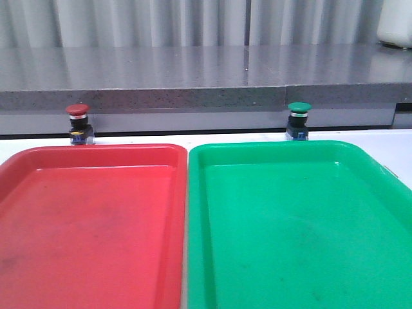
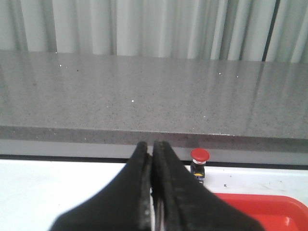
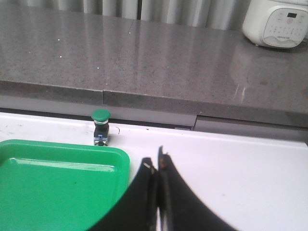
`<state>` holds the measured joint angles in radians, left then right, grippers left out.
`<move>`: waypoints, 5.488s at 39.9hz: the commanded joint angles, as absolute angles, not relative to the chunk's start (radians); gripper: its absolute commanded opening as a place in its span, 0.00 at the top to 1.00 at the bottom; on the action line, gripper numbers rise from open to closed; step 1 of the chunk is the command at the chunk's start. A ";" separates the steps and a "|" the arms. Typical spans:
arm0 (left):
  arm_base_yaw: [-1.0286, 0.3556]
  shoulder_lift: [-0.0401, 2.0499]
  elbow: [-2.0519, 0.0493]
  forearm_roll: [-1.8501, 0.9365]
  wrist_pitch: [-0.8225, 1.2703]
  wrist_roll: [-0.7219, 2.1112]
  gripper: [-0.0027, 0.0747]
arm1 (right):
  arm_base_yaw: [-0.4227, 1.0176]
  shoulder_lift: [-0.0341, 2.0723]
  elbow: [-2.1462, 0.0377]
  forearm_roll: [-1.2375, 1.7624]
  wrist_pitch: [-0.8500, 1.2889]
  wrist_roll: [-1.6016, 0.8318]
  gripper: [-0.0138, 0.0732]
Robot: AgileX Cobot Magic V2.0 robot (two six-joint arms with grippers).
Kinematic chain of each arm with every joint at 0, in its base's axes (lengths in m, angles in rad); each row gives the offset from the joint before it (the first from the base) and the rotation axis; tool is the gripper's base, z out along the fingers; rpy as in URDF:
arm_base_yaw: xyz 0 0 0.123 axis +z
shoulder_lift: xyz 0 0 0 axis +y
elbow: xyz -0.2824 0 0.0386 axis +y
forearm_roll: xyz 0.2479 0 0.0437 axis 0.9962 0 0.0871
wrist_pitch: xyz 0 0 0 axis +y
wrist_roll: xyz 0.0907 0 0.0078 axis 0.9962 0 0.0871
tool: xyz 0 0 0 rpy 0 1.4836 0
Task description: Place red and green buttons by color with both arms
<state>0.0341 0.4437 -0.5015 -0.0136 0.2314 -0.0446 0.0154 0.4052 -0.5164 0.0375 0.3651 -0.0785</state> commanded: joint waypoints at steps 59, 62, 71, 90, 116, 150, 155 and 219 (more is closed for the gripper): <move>-0.201 1.155 -0.928 -0.085 0.254 -0.038 0.17 | 0.010 0.425 -0.555 0.044 0.301 -0.082 0.14; -0.212 1.264 -1.033 -0.085 0.330 -0.031 0.17 | 0.010 0.425 -0.555 0.044 0.301 -0.082 0.14; -0.212 1.570 -1.322 -0.031 0.498 -0.031 0.17 | 0.010 0.425 -0.555 0.044 0.301 -0.082 0.14; -0.132 1.885 -1.690 -0.092 0.590 -0.007 0.17 | 0.010 0.427 -0.555 0.044 0.304 -0.082 0.14; -0.128 2.116 -1.792 -0.078 0.591 -0.007 0.20 | 0.010 0.427 -0.555 0.044 0.304 -0.082 0.14; -0.128 1.894 -1.753 -0.078 0.710 -0.007 0.89 | 0.010 0.427 -0.555 0.044 0.304 -0.082 0.14; -0.139 1.791 -1.636 -0.078 0.715 -0.007 0.89 | 0.010 0.427 -0.555 0.044 0.304 -0.082 0.14; -0.401 1.557 -0.926 -0.123 0.480 -0.017 0.77 | 0.010 0.427 -0.555 0.044 0.304 -0.082 0.14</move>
<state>-0.3936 1.5968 -0.9038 -0.1112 0.5042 -0.0068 0.0154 0.4134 -0.5184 0.0375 0.3800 -0.0785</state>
